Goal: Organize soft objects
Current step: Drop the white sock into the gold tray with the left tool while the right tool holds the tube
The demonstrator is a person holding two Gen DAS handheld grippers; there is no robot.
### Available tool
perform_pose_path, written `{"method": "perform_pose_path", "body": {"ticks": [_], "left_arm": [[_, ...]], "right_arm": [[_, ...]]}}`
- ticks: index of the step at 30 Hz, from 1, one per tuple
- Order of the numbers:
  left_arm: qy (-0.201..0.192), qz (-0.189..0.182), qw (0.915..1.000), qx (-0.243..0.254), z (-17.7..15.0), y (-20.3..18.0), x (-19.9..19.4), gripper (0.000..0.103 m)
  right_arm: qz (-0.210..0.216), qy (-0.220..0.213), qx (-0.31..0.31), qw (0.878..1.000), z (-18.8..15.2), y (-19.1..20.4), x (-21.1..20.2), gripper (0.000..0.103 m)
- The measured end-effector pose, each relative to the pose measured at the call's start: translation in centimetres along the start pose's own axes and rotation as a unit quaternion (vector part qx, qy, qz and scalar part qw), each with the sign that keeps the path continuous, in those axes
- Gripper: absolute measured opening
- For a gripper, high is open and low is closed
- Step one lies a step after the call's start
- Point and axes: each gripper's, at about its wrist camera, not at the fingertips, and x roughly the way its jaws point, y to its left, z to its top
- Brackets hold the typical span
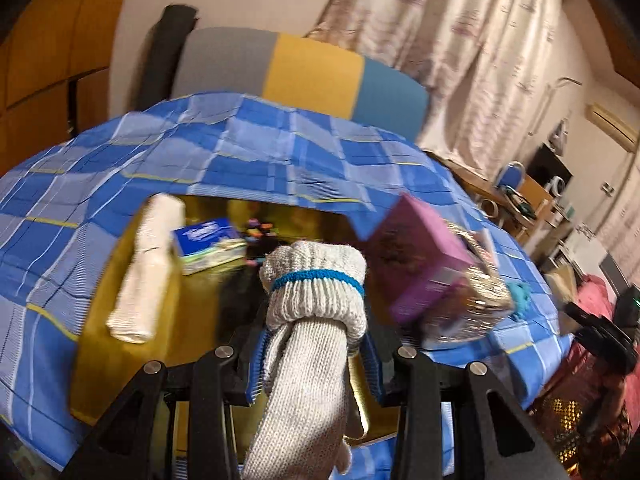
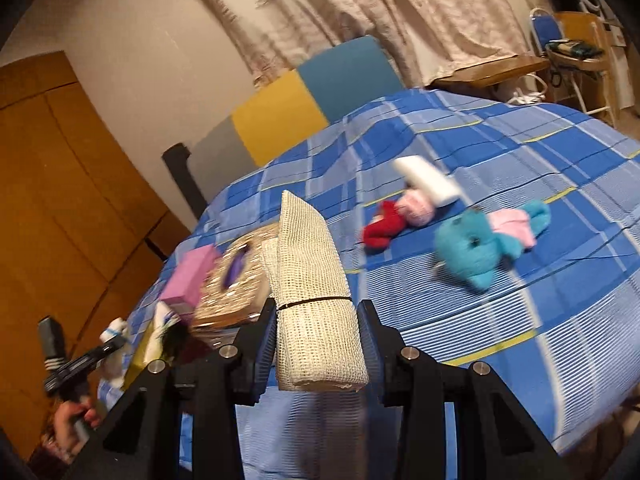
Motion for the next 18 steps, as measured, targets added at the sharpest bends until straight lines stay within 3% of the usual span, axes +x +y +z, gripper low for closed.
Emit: {"method": "perform_pose_path", "body": {"ticks": [8,18], "left_arm": [[0.039,0.042,0.9981,-0.024,0.6,5.9,3.0,0.039],[0.096,0.067,0.9925,-0.038,0.8,8.3,6.5,0.040]], "right_arm": [[0.067,0.010,-0.020,0.998,-2.2,7.4,1.0,0.040],[0.142,0.043,-0.047,0.988,-4.8,15.5,3.8,0.040]]}}
